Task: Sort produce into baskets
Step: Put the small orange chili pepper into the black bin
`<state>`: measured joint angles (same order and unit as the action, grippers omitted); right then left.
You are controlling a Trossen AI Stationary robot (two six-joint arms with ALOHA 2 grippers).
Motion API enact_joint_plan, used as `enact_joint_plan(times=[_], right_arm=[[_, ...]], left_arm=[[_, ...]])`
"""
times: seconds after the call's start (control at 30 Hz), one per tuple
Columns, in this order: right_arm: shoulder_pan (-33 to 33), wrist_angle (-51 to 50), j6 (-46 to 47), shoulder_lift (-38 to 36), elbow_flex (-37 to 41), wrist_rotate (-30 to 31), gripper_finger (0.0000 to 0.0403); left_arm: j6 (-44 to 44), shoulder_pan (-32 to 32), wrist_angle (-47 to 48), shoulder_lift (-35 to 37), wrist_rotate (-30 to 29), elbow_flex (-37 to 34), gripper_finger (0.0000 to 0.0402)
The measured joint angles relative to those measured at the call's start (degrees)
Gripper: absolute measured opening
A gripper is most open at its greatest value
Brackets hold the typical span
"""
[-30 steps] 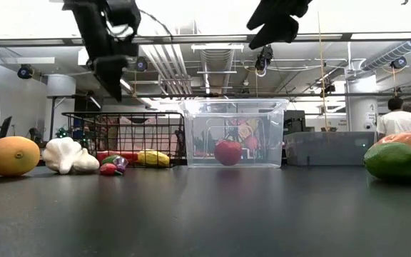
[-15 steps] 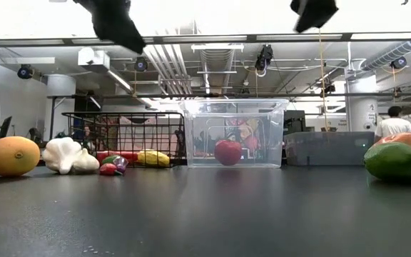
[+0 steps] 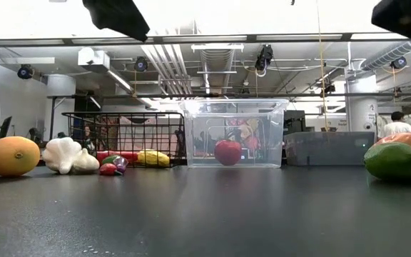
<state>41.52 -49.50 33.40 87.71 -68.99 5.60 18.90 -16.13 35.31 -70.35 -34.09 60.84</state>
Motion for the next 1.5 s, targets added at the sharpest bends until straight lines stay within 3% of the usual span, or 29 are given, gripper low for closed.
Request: enact_joint_plan(times=[0.3,0.53,0.73,1.07,1.37,1.5], right_arm=[[1.2,0.2,-4.4,10.2,0.0,-2.3,0.0222],[0.7,0.1,-9.0,13.7,0.0,-2.6,0.0204],[-0.9,0.4,-12.0,15.0,0.0,-2.7,0.0158],[-2.2,0.5,-15.5,15.3,0.3,-4.7,0.0021],[-2.9,0.6,-14.1,14.1,0.3,-3.7,0.0014],[-3.5,1.3,-13.7,11.9,0.0,-0.2,0.0013]], left_arm=[[1.3,0.0,-1.7,-4.3,0.0,0.0,0.0197],[1.4,0.0,-2.2,-5.4,0.0,0.1,0.0197],[1.4,0.0,-2.3,-5.4,-1.3,0.1,0.0197],[2.1,0.0,-2.8,-5.4,-4.5,0.1,0.0197],[4.8,-0.7,-3.1,-5.4,-4.4,0.1,0.0197],[6.6,-1.6,-6.3,-5.4,-4.5,-0.1,0.0197]])
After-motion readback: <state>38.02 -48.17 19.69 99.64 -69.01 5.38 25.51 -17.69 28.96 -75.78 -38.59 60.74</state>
